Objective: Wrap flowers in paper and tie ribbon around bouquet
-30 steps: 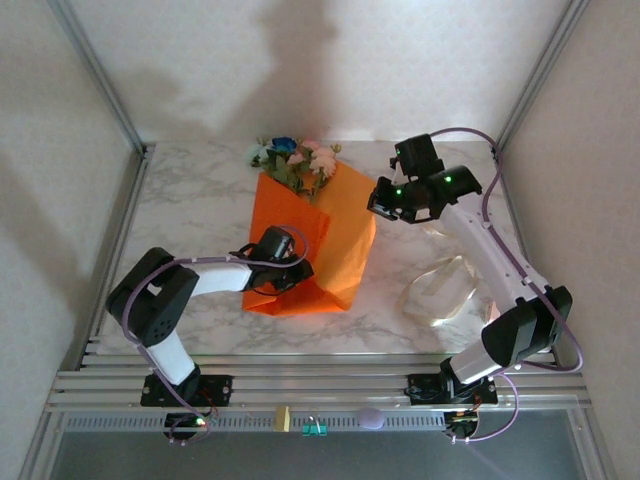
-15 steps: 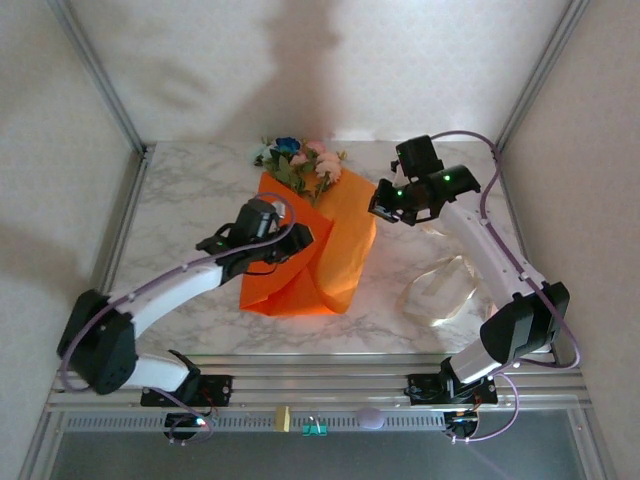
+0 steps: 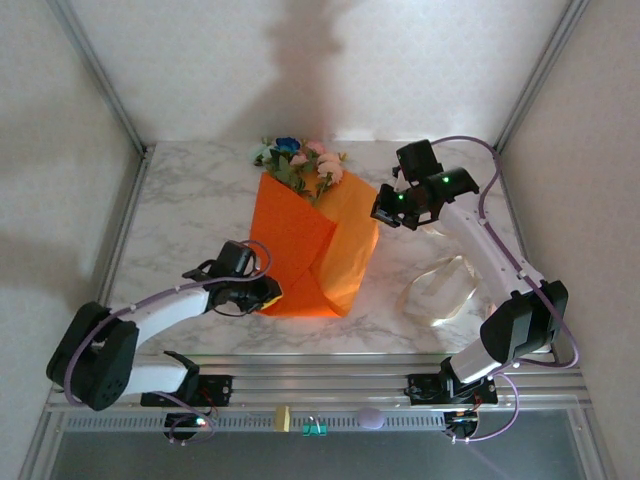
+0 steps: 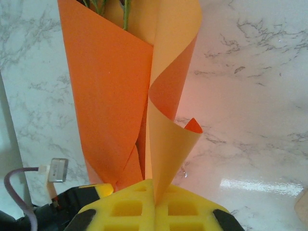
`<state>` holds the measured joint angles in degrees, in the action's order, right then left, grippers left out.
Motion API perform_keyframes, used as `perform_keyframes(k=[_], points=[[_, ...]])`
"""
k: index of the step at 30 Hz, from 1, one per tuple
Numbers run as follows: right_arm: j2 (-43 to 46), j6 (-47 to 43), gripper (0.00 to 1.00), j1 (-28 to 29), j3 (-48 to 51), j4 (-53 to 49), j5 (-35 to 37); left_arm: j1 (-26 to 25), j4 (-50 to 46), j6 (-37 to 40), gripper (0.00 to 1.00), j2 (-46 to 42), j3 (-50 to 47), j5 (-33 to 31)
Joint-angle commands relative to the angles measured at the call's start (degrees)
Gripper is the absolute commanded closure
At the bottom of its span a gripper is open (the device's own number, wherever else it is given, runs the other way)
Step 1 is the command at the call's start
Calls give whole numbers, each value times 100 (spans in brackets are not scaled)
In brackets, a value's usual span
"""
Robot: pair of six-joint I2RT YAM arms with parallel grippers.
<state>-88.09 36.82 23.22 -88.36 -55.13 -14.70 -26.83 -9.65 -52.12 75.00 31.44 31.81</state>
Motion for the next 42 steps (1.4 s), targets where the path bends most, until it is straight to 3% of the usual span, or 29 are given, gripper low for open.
perform_keyframes(k=[1, 17, 28, 35, 42], points=[[-41, -50, 95, -24, 128, -107, -42, -244, 480, -109, 80, 202, 56, 294], [49, -17, 94, -36, 257, -236, -259, -738, 1227, 1, 86, 1670, 90, -218], [-296, -43, 94, -42, -511, -324, -462, -644, -269, -82, 77, 182, 1002, -763], [-445, -24, 94, -63, -683, -463, -550, -297, -178, -102, 82, -46, 419, -80], [-489, -33, 94, -79, -696, -531, -598, -692, 667, -78, 84, 835, 657, 526]])
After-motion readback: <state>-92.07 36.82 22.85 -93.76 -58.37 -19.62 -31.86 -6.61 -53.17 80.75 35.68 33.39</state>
